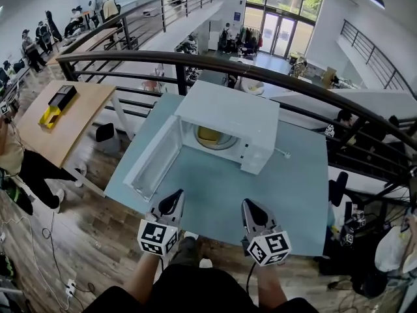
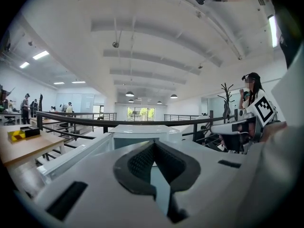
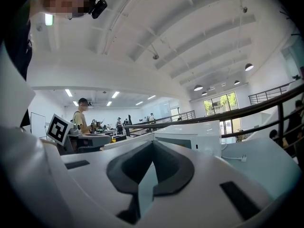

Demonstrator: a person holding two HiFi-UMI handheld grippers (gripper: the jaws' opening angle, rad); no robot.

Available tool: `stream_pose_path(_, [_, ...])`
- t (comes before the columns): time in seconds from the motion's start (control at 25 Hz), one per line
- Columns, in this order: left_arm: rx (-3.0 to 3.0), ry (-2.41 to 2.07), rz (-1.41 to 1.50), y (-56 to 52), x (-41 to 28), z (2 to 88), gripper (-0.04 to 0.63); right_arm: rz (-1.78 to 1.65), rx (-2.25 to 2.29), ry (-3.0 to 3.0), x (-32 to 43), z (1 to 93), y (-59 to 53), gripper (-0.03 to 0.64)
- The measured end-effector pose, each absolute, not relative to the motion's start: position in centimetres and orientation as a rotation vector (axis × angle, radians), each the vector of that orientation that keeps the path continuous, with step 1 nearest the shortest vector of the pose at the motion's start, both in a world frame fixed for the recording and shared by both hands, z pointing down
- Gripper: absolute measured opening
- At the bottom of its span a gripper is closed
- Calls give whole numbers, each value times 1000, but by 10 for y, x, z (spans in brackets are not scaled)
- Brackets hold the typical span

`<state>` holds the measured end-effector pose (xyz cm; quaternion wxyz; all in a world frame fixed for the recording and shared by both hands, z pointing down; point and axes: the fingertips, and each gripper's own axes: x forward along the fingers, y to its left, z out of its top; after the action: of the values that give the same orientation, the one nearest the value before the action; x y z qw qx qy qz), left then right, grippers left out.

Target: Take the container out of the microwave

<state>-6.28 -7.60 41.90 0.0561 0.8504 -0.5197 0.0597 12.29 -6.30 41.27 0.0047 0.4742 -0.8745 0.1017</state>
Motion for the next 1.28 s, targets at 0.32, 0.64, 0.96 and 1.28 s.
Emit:
stream_pose_path(0.32, [2633, -1535, 238, -136, -50, 435, 8, 342, 1518, -2689, 121, 429, -102, 6])
stream_pose_path(0.64, [2696, -1425, 397, -198, -30, 469, 8, 336, 1553, -2635, 115, 441, -152, 6])
stream_pose_path(0.96, [2717, -1352, 506, -265, -19, 494, 8, 406, 1571, -2593, 96, 454, -200, 6])
stream_pose_path(1.28, [2663, -1309, 561, -314, -26, 532, 8, 493, 1597, -2534, 84, 483, -236, 6])
